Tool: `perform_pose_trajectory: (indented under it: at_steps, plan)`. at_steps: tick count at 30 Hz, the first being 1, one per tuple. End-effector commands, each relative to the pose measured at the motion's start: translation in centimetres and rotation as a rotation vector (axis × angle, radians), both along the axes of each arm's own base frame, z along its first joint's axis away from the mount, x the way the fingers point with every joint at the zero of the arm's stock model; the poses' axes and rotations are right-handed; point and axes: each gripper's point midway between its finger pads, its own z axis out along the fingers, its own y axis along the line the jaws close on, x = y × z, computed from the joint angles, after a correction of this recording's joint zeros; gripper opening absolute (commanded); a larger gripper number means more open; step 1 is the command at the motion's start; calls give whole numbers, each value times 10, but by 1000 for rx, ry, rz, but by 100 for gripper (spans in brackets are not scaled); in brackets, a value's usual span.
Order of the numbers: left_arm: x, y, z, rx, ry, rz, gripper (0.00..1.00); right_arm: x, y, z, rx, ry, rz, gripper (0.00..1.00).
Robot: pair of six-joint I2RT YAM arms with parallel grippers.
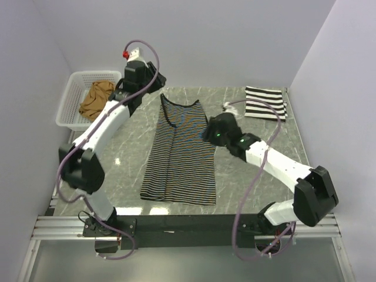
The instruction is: Fold and stack the tank tops
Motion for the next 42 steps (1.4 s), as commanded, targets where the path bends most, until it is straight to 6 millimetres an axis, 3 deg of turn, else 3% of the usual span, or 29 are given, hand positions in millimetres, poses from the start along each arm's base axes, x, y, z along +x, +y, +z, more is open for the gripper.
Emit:
perform_pose_trajectory:
  at_steps: [1,2,3,4,5,7,8,10,11,15,22,27,31,35,36,40,42]
  plan:
    - [-44,-32,-17,-84,70,-32,42,17,-56,-33,-100,86,-82,56]
    - [-66,-49,-42,-90,123,-66,40,31,-74,-32,-86,98,-123,55]
    - [-84,-56,-31,-121,103,-95,39,37,-83,-36,-99,106,-132,55]
    - [-104,-80,-31,-147,90,-156,38,46,-86,-42,-102,123,-140,54]
    - [-123,-85,-58,-129,143,-172,37,55,-98,-46,-92,138,-163,54]
    - [-152,-98,-57,-147,137,-208,37,69,-104,-60,-105,176,-166,53]
    - [-178,-114,-76,-135,171,-257,37,74,-110,-65,-115,193,-179,52]
    - [-205,-124,-77,-140,169,-289,37,81,-112,-82,-133,229,-178,51]
    - [-230,-136,-93,-118,199,-339,37,88,-112,-82,-129,219,-180,50]
    - [-282,-152,-111,-96,239,-404,36,101,-108,-106,-116,269,-161,48]
    - [-354,-172,-160,-62,342,-490,35,116,-105,-118,-101,268,-179,48]
    - [-385,-187,-189,7,384,-523,34,121,-105,-129,-89,287,-200,47]
    - [-406,-202,-191,42,375,-569,34,125,-108,-137,-107,306,-216,44]
    - [-412,-208,-194,93,358,-572,34,124,-111,-145,-133,324,-226,38]
    - [-414,-209,-198,113,363,-573,34,124,-111,-146,-134,323,-223,35]
    - [-418,-216,-201,186,342,-568,35,121,-116,-151,-135,335,-236,5]
    - [-422,-218,-209,235,331,-560,36,117,-116,-150,-131,336,-236,0]
